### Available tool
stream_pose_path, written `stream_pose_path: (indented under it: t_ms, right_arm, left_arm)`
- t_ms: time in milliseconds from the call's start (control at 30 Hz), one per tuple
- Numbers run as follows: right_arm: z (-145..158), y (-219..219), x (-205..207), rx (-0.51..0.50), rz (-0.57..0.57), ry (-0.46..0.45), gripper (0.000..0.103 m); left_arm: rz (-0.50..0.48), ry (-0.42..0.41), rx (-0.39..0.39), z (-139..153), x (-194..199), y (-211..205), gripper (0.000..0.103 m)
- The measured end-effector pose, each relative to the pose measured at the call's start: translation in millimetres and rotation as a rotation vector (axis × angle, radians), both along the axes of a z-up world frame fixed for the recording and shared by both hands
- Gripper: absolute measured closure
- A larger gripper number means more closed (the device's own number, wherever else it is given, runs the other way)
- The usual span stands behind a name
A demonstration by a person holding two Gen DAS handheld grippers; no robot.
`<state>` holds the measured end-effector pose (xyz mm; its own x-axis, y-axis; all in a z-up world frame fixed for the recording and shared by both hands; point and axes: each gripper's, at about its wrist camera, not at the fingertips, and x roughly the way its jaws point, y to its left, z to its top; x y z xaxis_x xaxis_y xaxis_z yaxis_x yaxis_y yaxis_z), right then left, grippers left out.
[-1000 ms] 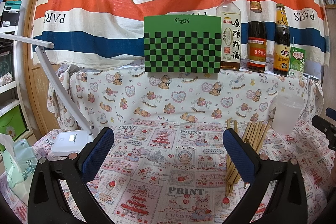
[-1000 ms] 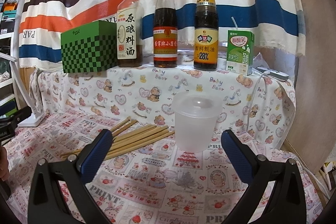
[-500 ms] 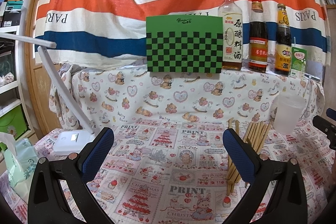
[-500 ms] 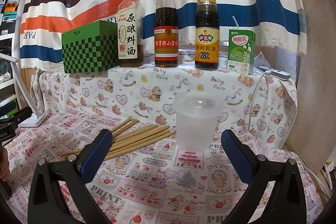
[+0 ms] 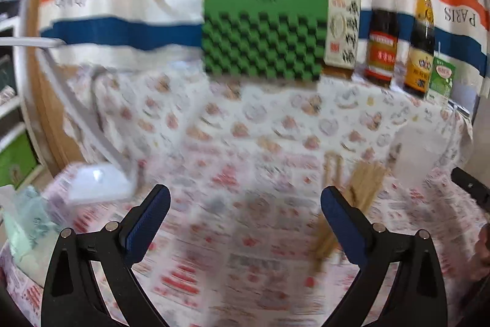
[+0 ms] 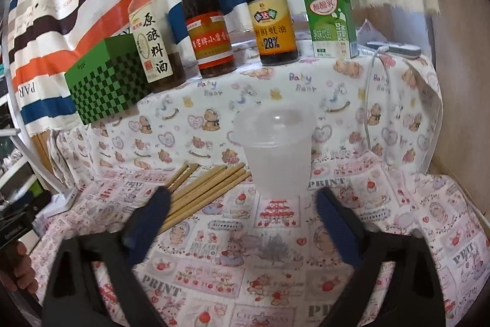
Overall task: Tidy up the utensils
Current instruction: 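Move the left gripper down to the wooden chopstick bundle, fingers around one chopstick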
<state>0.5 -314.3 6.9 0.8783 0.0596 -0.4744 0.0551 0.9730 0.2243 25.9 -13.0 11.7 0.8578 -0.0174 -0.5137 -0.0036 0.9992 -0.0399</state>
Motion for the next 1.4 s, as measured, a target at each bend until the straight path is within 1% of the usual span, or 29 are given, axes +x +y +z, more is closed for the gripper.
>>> stream_pose_path:
  t_ms: [33,67,100,167,200,233,267,300,333,367,400,433,533,567,600,667,733,800,833,900,967,1100,1167,1233,1267,1300,1333,1367,1400]
  right_arm:
    - [0.6,-0.7,-1.2,0.001,-0.009,-0.002,0.042]
    - [1.0,-2.2,-3.0,0.003,-0.027,-0.004,0.055]
    - [1.0,-3.4,-4.3,0.006,-0.048,-0.004,0.059]
    - [-0.1,-6.6,-5.3,0.009,-0.077,0.004,0.076]
    - [0.4,-7.8,-3.4,0.001,-0.077,0.014,0.079]
    - [0.8,-7.3,-2.3,-0.020,-0.081,0.021,0.084]
    - [1.5,-6.7,-3.1,-0.048,-0.096,0.014,0.085]
    - [2.3,-7.0,-4.3,-0.066,-0.116,0.002,0.085]
    - [3.1,-7.7,-4.8,-0.072,-0.124,-0.007,0.087]
    - [4.0,-9.5,-5.4,-0.063,-0.116,-0.011,0.088]
    - [4.5,-11.0,-4.2,-0.052,-0.104,0.000,0.088]
    - [4.7,-12.3,-2.3,-0.043,-0.088,0.018,0.088]
    - [3.3,-12.8,2.7,-0.034,-0.053,0.060,0.088]
    - [1.8,-12.4,5.3,-0.033,-0.040,0.083,0.088]
    - [0.3,-10.1,5.8,-0.036,-0.030,0.093,0.088]
    - [-2.2,-7.1,7.4,-0.048,-0.005,0.109,0.088]
    - [-3.8,-4.0,7.5,-0.065,0.004,0.112,0.088]
    - [-5.8,-2.8,8.3,-0.078,0.003,0.121,0.088]
    - [-7.3,-3.0,9.5,-0.078,0.006,0.131,0.087]
    - [-12.0,-5.2,13.1,-0.056,0.016,0.164,0.081]
    - [-15.2,-6.2,15.7,-0.054,0.014,0.183,0.076]
    - [-18.8,-3.4,17.0,-0.081,0.017,0.192,0.072]
    - [-20.1,-2.2,17.5,-0.080,0.026,0.198,0.072]
    - [-21.3,-1.2,17.9,-0.072,0.036,0.202,0.072]
    - [-21.7,-0.7,18.4,-0.069,0.047,0.203,0.072]
    - [-21.9,0.3,18.8,-0.065,0.062,0.206,0.073]
    - [-22.0,1.5,18.9,-0.062,0.073,0.208,0.078]
    - [-22.3,2.7,19.0,-0.062,0.080,0.208,0.080]
    - [-22.6,4.0,18.9,-0.065,0.082,0.207,0.081]
  left_arm:
    - [-0.011,0.024,0.030,1.8,5.6,-8.7,0.006]
    - [-0.012,0.035,0.071,3.2,9.8,-17.2,0.013]
    - [-0.011,0.043,0.122,5.2,15.0,-28.2,0.019]
    - [0.000,0.053,0.153,7.4,25.1,-43.0,0.021]
    - [0.019,0.059,0.141,9.8,30.8,-46.7,0.024]
    - [0.027,0.063,0.103,12.9,36.6,-48.9,0.026]
    - [0.025,0.077,0.056,14.4,42.4,-49.6,0.031]
    - [0.026,0.104,0.019,14.6,49.0,-48.9,0.038]
    - [0.029,0.142,-0.015,12.1,57.1,-49.5,0.043]
    - [0.018,0.170,-0.032,8.5,63.7,-51.2,0.050]
    - [-0.006,0.200,-0.031,2.3,70.1,-54.5,0.052]
    - [-0.024,0.219,-0.011,-4.0,74.7,-59.2,0.052]
    - [-0.061,0.268,0.121,-30.1,80.3,-75.2,0.052]
    - [-0.079,0.289,0.140,-36.6,80.8,-78.1,0.046]
    - [-0.099,0.308,0.133,-41.0,80.7,-78.6,0.034]
    - [-0.115,0.335,0.065,-45.0,79.4,-72.7,0.023]
    - [-0.126,0.350,-0.022,-43.9,78.3,-64.3,0.022]
    - [-0.131,0.357,-0.084,-43.8,78.1,-57.3,0.016]
    - [-0.134,0.364,-0.095,-43.8,79.1,-54.1,0.015]
    - [-0.149,0.382,-0.097,-46.2,79.7,-52.6,0.014]
    - [-0.184,0.399,-0.069,-48.4,79.9,-57.2,0.014]
    - [-0.195,0.383,-0.001,-49.9,76.5,-66.5,0.014]
    - [-0.183,0.381,-0.021,-51.6,77.6,-63.0,0.014]
    - [-0.194,0.402,-0.070,-53.6,81.0,-57.4,0.014]
    - [-0.197,0.417,-0.082,-55.5,83.1,-55.0,0.016]
    - [-0.188,0.438,-0.079,-58.7,86.0,-52.8,0.025]
    - [-0.174,0.455,-0.067,-61.5,88.4,-51.1,0.030]
    - [-0.165,0.465,-0.059,-64.4,90.7,-49.5,0.039]
    - [-0.173,0.473,-0.072,-66.6,92.7,-47.6,0.046]
